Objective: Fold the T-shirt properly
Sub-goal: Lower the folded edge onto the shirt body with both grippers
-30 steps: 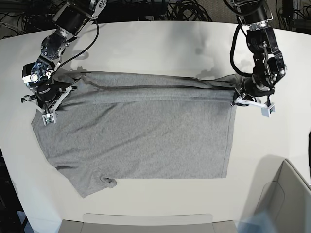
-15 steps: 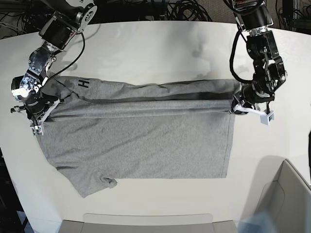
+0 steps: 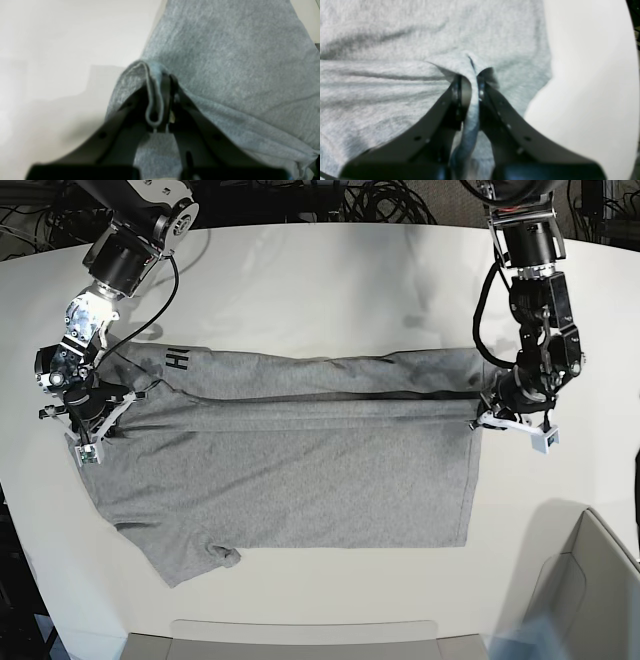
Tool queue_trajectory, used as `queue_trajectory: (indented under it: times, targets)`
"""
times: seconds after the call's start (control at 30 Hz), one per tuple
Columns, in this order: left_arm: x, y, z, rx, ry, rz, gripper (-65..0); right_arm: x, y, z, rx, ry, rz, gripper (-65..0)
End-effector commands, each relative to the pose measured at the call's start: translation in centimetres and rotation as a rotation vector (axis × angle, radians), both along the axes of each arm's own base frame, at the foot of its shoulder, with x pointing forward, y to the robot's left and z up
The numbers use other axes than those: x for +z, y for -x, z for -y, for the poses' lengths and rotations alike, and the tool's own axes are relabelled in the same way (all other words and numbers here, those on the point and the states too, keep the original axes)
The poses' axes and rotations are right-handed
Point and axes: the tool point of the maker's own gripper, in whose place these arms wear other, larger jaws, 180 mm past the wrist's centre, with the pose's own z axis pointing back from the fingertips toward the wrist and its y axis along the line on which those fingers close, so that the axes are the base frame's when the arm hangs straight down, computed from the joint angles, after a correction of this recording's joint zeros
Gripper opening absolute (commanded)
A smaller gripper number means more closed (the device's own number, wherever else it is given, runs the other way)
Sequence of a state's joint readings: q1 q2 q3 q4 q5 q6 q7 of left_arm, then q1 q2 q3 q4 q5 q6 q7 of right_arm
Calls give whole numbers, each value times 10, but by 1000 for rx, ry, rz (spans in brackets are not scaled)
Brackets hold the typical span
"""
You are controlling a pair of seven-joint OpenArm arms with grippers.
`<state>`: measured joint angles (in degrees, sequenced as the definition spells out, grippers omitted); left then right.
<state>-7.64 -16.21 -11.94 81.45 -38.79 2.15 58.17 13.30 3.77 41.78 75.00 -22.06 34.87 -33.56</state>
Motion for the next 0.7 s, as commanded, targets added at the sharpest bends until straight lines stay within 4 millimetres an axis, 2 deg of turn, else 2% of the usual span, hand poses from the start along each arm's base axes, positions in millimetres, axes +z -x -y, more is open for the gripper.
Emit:
queue_trajectory:
  times: [0.0,0.2,0.27,0.37,0.43,0.5,0.6,0.67]
  targets:
    - [16,-13,-9,10,-34,56,-650,23,-15,8,-12,15,84,-650]
    - [5,-12,2,-22,-29,24,-650,31,-22,17,-89,21,154,-650]
    - [4,-11,4,-30,-32,23,-593,32,-22,19,-98,25,159,-650]
    - [10,-13,5,-32,-36,41,-528,37,-24,18,-92,30,173,-548]
    - [15,-13,6,-37,-38,56,-521,44,-24,16,-81,45,186,-469]
    - [16,-10,6,-40,-43,60,-520,55,-28,6,-23,60,203,-401]
    - [28,-13,8,-49,-51,93,-520,69,-30,-8,40,64,228,-359]
    - [32,-11,10,-55,-57,104,-520,84,-24,-1,19,91,234,-360]
